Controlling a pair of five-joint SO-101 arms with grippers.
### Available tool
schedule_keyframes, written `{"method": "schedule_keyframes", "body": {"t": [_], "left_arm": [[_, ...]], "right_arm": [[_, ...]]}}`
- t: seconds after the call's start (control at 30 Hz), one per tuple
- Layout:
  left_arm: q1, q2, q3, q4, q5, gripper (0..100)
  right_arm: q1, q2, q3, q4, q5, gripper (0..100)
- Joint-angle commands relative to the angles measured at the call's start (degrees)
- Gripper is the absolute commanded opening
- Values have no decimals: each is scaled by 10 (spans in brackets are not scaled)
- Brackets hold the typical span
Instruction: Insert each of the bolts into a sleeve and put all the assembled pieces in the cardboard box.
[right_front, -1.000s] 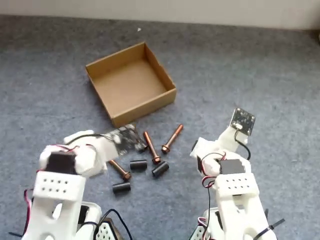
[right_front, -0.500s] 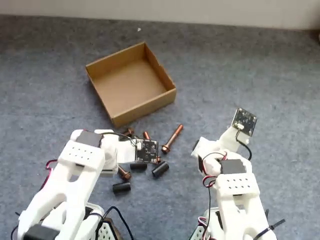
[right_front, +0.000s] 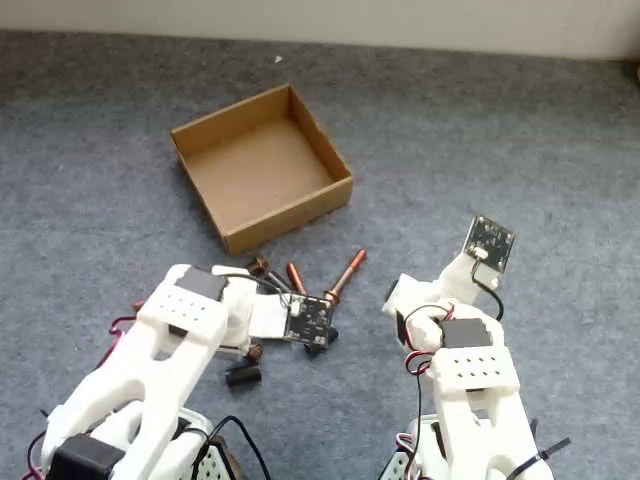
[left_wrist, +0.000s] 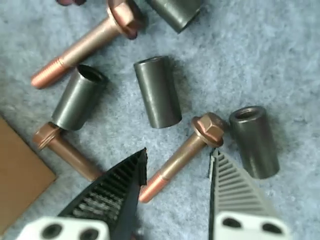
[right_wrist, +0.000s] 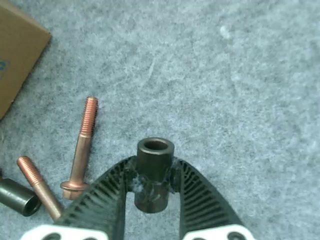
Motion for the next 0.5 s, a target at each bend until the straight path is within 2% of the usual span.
{"method": "schedule_keyframes", "body": {"t": [0.0, 0.23, 0.47], "left_arm": [[8, 0, 15, -33, -20, 210], [10, 0, 17, -33, -21, 205], [39, 0, 58, -57, -21, 72]], "right_arm": [[9, -17, -6, -12, 6, 5], [9, -17, -6, -12, 6, 5], [9, -17, -5, -12, 6, 5]]}}
